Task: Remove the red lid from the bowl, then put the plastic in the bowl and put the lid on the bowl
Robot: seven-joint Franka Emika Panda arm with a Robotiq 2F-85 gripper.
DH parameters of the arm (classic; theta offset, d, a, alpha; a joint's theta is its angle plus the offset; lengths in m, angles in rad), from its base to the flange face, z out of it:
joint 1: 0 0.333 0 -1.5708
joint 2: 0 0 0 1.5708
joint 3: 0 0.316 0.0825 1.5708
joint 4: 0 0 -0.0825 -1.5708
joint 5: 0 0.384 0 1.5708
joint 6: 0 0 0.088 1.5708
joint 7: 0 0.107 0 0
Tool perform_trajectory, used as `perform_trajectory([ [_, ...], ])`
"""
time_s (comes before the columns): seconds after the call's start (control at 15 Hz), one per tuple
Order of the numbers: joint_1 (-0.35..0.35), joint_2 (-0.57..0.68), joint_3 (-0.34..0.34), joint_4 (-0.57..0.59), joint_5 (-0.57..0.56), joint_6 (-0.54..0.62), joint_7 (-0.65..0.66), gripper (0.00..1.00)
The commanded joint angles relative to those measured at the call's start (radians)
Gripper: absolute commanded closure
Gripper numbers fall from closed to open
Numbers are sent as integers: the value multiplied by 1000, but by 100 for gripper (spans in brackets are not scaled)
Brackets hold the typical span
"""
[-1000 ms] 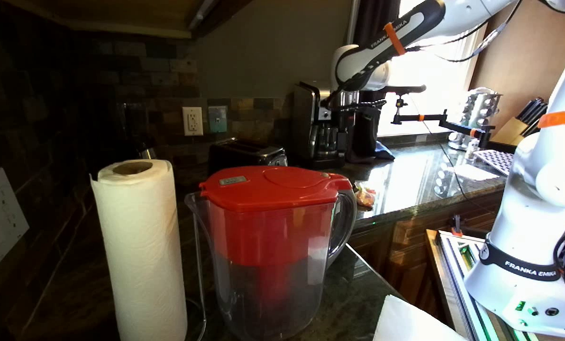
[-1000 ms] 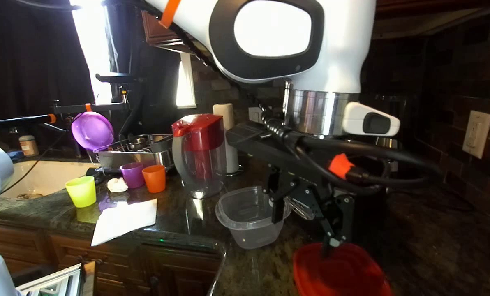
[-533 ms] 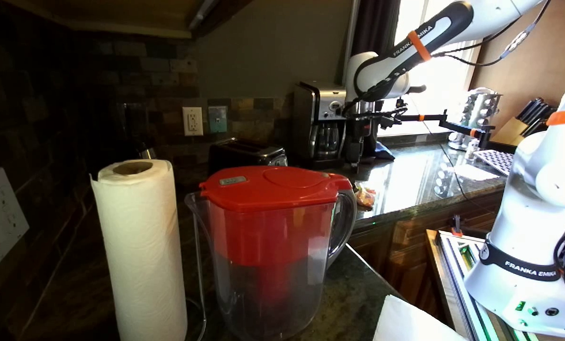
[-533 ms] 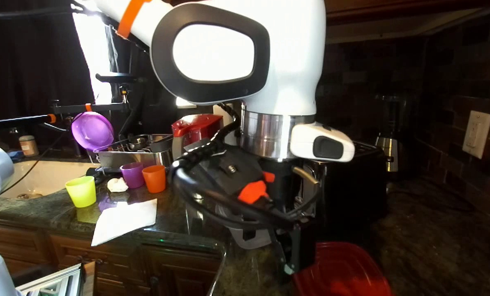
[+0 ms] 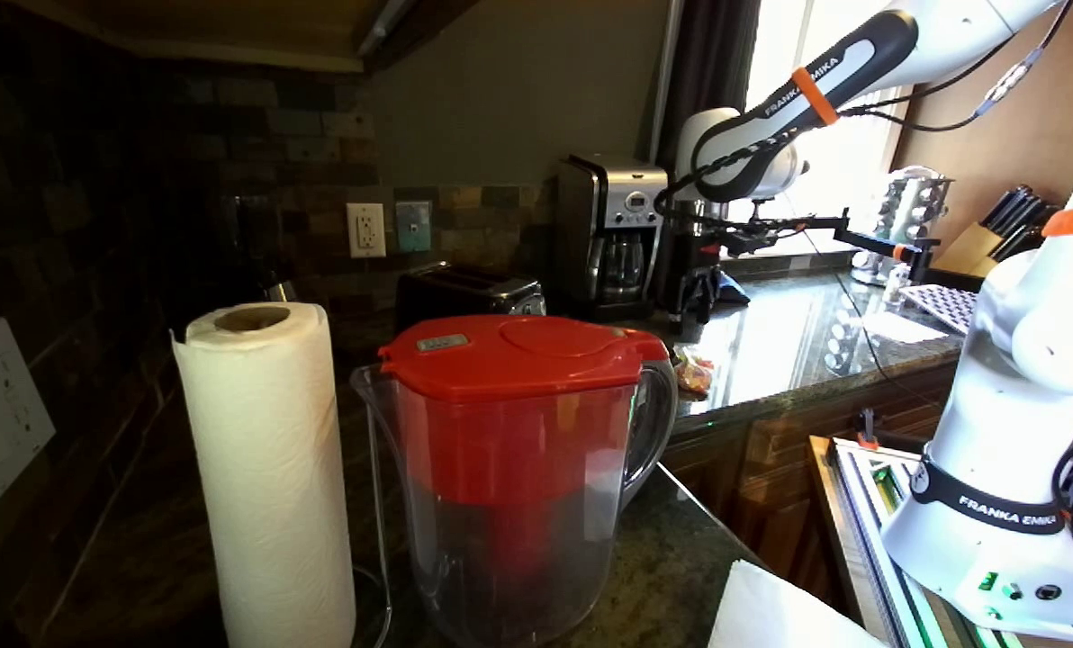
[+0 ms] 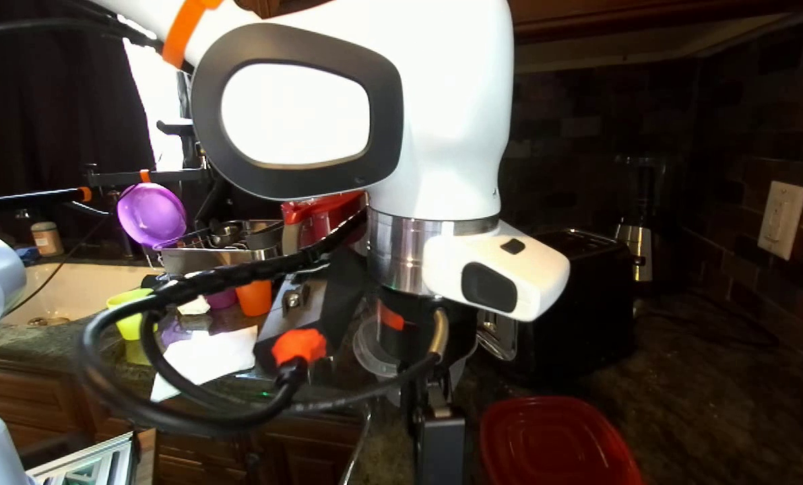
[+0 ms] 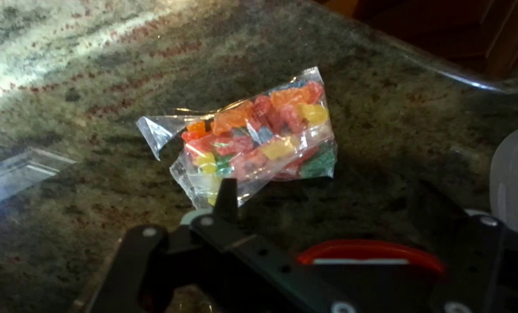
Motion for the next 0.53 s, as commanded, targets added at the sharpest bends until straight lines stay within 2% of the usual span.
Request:
perform_trajectory([
  [0.0, -18, 19, -4, -16, 5, 30, 127, 0],
  [0.27, -22, 61, 0, -8, 1, 30, 224, 0],
  [0.47, -20, 95, -3, -6, -16, 52, 229, 0],
])
